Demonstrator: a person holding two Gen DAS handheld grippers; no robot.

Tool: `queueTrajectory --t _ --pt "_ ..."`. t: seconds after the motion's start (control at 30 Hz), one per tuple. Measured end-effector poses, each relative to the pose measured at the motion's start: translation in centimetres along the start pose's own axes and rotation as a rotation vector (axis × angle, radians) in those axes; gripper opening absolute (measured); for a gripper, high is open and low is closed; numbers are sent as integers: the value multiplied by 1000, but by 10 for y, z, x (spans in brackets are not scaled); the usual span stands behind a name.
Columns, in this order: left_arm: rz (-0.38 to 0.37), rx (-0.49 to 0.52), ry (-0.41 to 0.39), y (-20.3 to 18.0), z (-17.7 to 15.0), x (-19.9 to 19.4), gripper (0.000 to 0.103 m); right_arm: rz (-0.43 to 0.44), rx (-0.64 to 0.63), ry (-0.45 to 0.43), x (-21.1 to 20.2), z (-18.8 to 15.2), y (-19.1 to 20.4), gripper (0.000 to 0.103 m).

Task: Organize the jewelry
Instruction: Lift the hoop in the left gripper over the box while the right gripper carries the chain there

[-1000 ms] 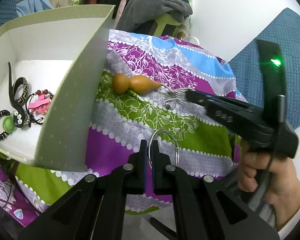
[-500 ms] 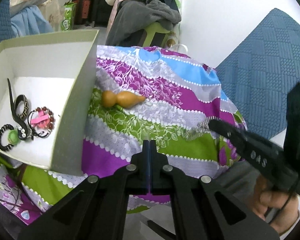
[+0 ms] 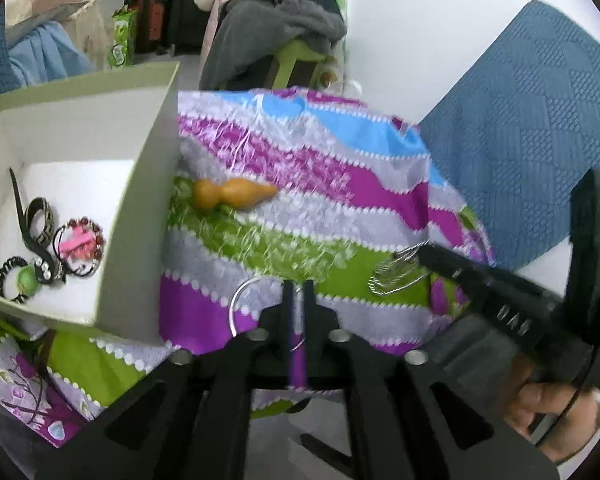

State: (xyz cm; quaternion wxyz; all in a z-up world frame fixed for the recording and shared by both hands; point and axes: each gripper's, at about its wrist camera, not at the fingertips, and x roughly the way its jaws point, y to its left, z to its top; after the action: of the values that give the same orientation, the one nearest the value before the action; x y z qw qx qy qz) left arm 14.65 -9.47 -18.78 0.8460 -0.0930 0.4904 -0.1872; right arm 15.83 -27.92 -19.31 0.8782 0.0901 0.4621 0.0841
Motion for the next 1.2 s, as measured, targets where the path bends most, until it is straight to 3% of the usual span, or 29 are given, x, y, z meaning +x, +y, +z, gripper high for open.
queueTrajectory --t 0.07,0.1,0.37,0.47,0.67,0.77,0.93,1.2 --pt "21 9 11 -1 -7 6 64 7 11 -3 0 0 -2 5" --pt "35 11 10 -2 -10 8 67 11 15 -4 0 0 -3 5" --pt "118 108 68 -14 -25 47 68 43 33 -9 -2 0 -10 5" --pt "205 143 56 -16 -27 54 79 49 35 -1 -1 -1 -12 5" --pt "254 188 75 -15 -32 68 78 53 30 11 1 -3 -10 5" --pt "249 203 58 -17 -31 67 65 47 19 21 2 -4 -6 5" --pt "233 191 78 -17 -25 65 65 51 25 37 -1 -3 -3 5" --pt "121 97 63 -18 2 25 65 38 10 0 -22 12 8 5"
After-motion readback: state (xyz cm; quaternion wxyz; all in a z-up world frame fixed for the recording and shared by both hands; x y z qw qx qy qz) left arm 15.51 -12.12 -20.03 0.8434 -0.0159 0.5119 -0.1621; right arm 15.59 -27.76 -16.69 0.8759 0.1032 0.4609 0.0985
